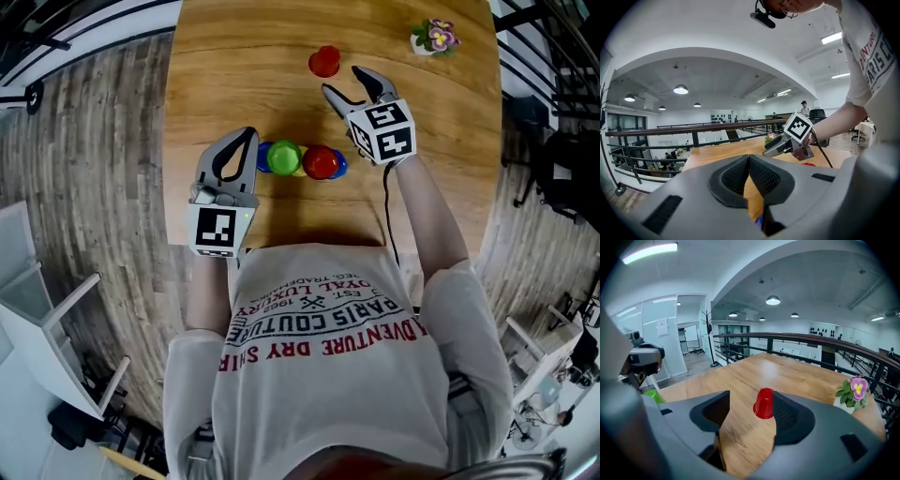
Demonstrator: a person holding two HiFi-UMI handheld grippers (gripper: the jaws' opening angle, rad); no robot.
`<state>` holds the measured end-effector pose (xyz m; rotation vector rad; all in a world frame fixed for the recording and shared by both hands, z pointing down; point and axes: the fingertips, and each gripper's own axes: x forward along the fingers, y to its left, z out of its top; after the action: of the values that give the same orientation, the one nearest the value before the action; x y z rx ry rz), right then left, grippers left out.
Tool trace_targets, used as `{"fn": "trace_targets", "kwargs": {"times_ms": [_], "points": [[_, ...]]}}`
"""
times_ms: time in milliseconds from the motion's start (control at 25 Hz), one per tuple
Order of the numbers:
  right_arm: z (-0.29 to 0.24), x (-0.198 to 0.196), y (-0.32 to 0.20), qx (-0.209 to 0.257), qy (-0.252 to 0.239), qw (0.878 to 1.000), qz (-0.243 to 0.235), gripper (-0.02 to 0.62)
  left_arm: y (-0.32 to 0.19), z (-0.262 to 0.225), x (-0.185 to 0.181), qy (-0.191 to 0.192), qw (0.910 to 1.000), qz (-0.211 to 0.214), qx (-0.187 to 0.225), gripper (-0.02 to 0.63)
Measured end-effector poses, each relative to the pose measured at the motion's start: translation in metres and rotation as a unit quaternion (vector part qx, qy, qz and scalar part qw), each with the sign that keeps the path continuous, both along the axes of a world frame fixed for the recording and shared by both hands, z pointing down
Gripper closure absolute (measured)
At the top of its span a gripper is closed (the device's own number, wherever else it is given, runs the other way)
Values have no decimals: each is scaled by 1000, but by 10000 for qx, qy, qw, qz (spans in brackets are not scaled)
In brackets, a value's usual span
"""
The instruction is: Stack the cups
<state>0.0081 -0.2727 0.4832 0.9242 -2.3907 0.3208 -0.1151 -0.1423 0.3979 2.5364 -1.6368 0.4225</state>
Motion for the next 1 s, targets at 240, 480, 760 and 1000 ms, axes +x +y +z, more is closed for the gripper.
{"fn": "trace_targets", "kwargs": {"times_ms": [240,480,760,1000], "points": [[29,-6,-29,-213,-59,9996,185,313,-22,2,-4,119,9999,-42,-41,589],[53,-13,-51,-291,89,9995,98,301,-33,12,-5,149,9997,-96,-164,589],[74,-19,-65,-474,210,9986,120,299,-30,24,-4,167,9991,-172,-348,589],[86,-22,-69,-509,308,9981,176,302,-27,26,-6,110,9990,-199,-393,589]]}}
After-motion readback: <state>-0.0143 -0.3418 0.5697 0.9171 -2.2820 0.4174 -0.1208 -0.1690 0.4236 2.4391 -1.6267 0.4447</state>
